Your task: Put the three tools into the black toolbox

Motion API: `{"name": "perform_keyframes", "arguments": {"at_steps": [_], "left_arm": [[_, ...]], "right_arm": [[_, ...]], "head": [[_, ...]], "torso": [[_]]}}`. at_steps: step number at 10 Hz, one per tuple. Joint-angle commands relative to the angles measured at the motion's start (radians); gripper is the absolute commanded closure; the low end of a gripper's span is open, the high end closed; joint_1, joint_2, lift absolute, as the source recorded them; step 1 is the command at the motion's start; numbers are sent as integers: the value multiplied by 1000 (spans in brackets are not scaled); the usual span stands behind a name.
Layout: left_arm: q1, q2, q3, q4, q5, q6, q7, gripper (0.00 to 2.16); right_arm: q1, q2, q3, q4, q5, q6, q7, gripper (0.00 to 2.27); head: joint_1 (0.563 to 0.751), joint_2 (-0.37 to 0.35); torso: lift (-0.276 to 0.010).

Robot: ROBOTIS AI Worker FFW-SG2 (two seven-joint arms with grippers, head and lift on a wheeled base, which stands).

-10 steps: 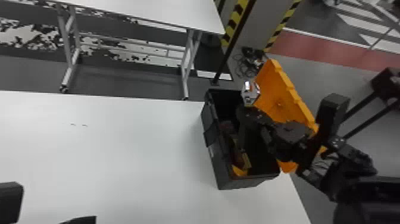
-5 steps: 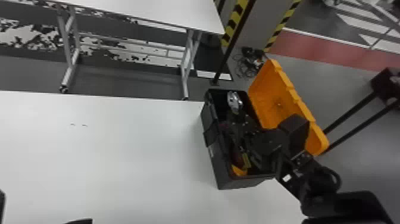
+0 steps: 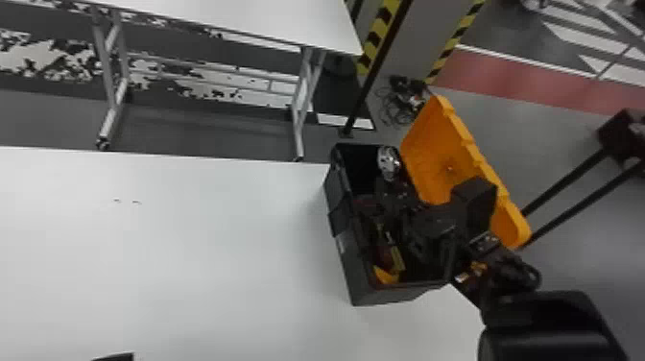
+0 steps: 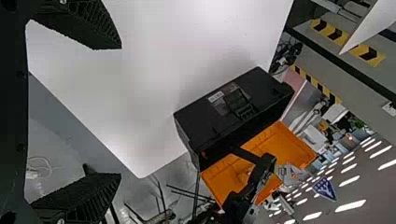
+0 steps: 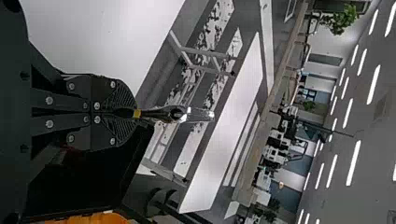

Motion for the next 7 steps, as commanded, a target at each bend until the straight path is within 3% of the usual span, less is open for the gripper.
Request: {"name": "perform_keyframes", "arguments": {"at_steps": [1, 6, 7], "left_arm": [[2, 0, 10, 0, 7, 3, -1, 29], [-13, -8, -46, -6, -45, 15, 39, 33], [-15, -8, -49, -6, -50, 15, 41, 46]], "right_arm": [[-13, -13, -37, 24, -40, 0, 5, 2250], [-82, -41, -133, 156, -203, 59, 44, 2250], [-102, -41, -136, 159, -213, 145, 45, 1919]], "head": [[695, -350], [695, -350], [695, -350]], "torso": [[-51], [-51], [-51]]}}
